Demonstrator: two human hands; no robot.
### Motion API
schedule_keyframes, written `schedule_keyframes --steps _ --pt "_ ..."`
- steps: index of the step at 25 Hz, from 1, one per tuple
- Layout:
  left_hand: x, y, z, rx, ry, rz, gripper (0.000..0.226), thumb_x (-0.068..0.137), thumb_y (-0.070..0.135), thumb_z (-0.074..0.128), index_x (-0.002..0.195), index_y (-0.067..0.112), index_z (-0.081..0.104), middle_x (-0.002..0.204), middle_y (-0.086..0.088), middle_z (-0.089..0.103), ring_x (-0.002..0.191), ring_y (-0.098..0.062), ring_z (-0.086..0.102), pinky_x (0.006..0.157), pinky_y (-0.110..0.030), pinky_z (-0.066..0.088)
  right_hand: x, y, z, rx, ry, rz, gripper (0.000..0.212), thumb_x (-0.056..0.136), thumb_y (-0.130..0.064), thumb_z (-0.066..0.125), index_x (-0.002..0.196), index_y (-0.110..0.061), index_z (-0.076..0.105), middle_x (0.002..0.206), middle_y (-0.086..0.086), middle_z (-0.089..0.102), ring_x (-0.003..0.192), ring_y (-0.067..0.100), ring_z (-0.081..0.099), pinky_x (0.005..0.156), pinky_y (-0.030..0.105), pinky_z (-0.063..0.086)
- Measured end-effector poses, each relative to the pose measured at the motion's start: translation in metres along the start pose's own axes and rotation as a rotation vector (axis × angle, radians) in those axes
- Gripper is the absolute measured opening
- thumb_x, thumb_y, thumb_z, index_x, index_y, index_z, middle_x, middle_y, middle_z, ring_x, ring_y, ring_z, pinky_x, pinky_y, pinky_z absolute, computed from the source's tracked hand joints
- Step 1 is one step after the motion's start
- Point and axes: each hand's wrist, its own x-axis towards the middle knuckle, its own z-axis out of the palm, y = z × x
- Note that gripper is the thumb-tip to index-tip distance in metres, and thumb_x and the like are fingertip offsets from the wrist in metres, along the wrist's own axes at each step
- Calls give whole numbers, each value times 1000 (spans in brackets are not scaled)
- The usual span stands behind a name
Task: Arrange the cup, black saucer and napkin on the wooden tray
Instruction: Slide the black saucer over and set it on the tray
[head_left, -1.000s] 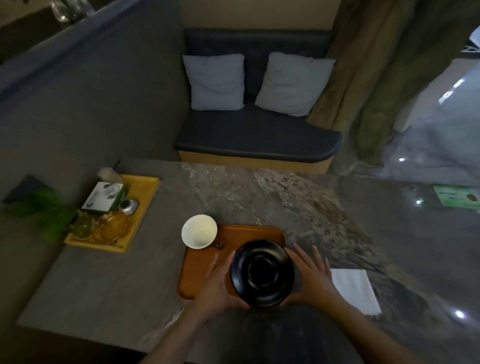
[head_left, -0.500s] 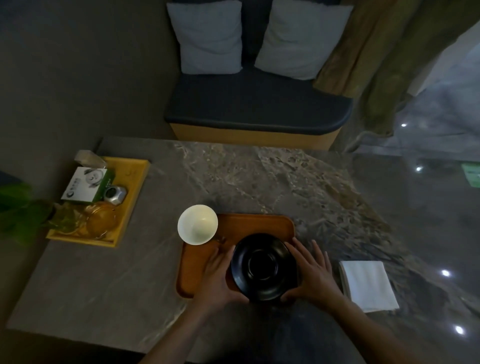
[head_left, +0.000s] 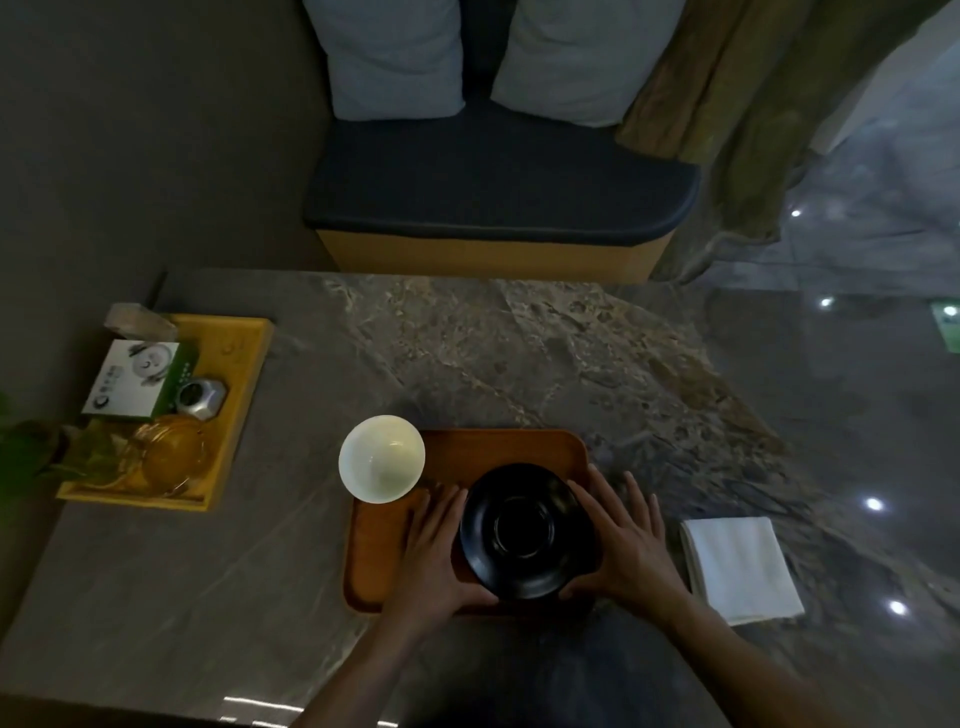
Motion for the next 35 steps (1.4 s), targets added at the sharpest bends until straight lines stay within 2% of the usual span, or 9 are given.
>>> schedule_keyframes --steps 7,13,20,24,27,31,33,35 --pt "4 -2 0 -4 3 10 127 51 74 75 151 36 5 161 11 4 148 -11 -5 121 -45 2 3 -1 4 5 20 17 128 46 -92 55 144 -52 -16 154 -20 -31 144 27 -26 116 58 -10" --pt "5 -4 0 -14 -44 -6 128 55 64 78 149 40 -5 161 13 -4 147 -11 -11 121 -48 2 1 -3 0 -12 19 25 129 47 -91 55 143 -51 -20 153 -19 -31 144 26 -25 116 57 -10" --pt "7 -1 1 -27 -59 -18 129 63 52 83 145 42 -16 158 15 -14 145 -11 -19 119 -42 -6 0 -5 -7 -19 11 14 126 54 -87 59 145 -47 -19 158 -15 -23 145 27 -21 118 58 -4" --pt "4 5 -2 1 -34 -59 127 64 51 82 148 34 -12 154 16 -16 142 -8 -20 118 -38 -6 -3 -9 -10 -37 -5 29 122 63 -79 62 149 -41 -15 160 -11 -20 147 26 -16 119 55 2" --pt "-9 15 2 21 11 -118 119 70 51 79 152 27 -4 157 12 -12 144 -9 -11 120 -41 1 -10 -9 -13 -59 -8 27 111 72 -72 60 153 -32 -5 163 -6 -10 149 24 -6 119 50 12" --pt "-31 30 16 46 55 -297 96 79 56 69 152 24 16 161 2 12 146 -21 13 118 -39 18 -31 -3 -18 -57 28 -47 91 82 -65 55 153 -29 11 163 -2 7 149 23 7 118 43 17" --pt "-43 38 21 84 127 -375 71 83 58 63 142 25 40 150 -1 35 134 -22 37 109 -39 35 -42 3 -24 -59 52 -105 75 86 -60 53 149 -31 26 158 -1 26 146 24 18 115 42 23" --pt "-52 48 27 77 168 -361 41 84 55 62 117 30 58 125 2 52 112 -19 54 93 -38 47 -52 15 -33 -78 74 -150 58 90 -56 50 141 -31 41 146 -1 45 138 23 32 109 40 31"
